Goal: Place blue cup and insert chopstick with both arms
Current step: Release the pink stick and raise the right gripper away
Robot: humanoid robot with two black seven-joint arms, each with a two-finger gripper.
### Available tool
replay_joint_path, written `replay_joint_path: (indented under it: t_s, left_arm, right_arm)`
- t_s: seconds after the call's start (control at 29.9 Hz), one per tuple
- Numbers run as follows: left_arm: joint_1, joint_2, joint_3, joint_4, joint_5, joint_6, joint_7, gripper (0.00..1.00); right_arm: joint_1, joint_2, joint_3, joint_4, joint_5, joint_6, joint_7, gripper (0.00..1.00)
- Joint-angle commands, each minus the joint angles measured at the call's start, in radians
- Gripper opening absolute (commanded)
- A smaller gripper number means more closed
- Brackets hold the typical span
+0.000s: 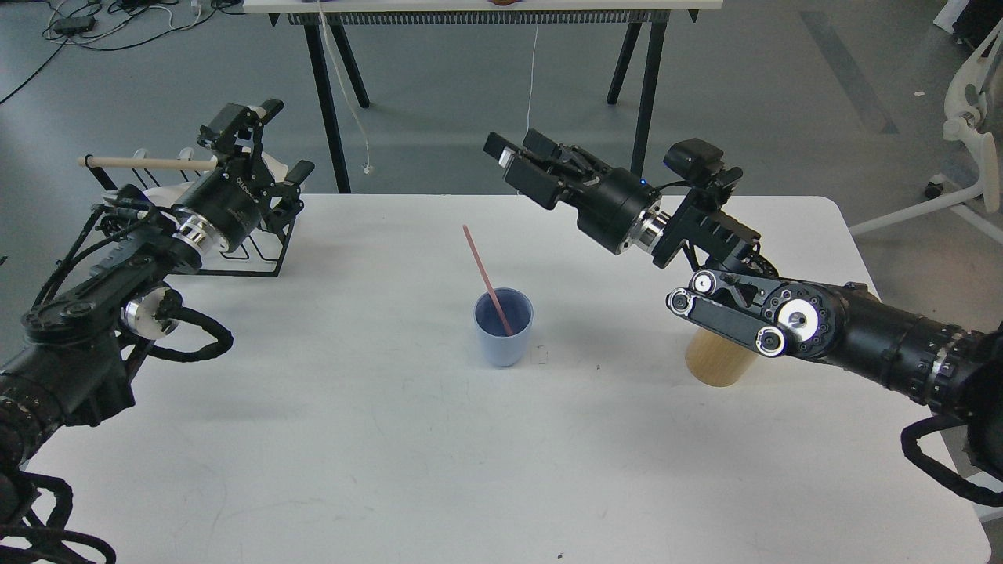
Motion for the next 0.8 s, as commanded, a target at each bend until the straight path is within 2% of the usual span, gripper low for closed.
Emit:
replay_joint_path:
  t_s: [0.0,0.1,0.17,0.23,0.33,0.5,0.53,0.77]
  left_arm:
    - [-0.005,0.003,-0.003,-0.004,-0.002,0.000,0.000,0.98]
    - [-0.011,0.006,-0.006,-0.011,-0.005,0.000,0.000,0.98]
    - [-0.014,0.001,-0.007,-0.011,-0.005,0.000,0.000,0.98]
    - [-0.029,-0.002,-0.007,-0.011,-0.005,0.000,0.000,0.98]
    - [-0.042,-0.003,-0.006,-0.019,-0.006,0.000,0.000,0.98]
    - [-0.043,0.003,-0.006,-0.036,-0.006,0.000,0.000,0.98]
    - [-0.043,0.003,-0.006,-0.037,-0.006,0.000,0.000,0.98]
    - [-0.042,0.012,-0.009,-0.093,-0.009,0.000,0.000,0.98]
  right_arm:
    - [0.003,-0.067,0.080,0.074,0.209,0.005,0.000,0.86]
    - [-0.001,-0.117,0.147,0.125,0.409,0.020,0.000,0.90]
    - [-0.006,-0.160,0.166,0.148,0.562,0.093,0.000,0.91]
    - [-0.013,-0.209,0.175,0.149,0.686,0.218,0.000,0.92]
    - [-0.035,-0.259,0.197,0.143,0.829,0.472,0.000,0.97]
    - [-0.093,-0.308,0.223,0.093,0.900,0.834,0.000,0.99]
    - [-0.102,-0.308,0.223,0.076,0.900,0.868,0.000,0.99]
    - [-0.135,-0.306,0.227,0.001,0.900,0.868,0.000,0.99]
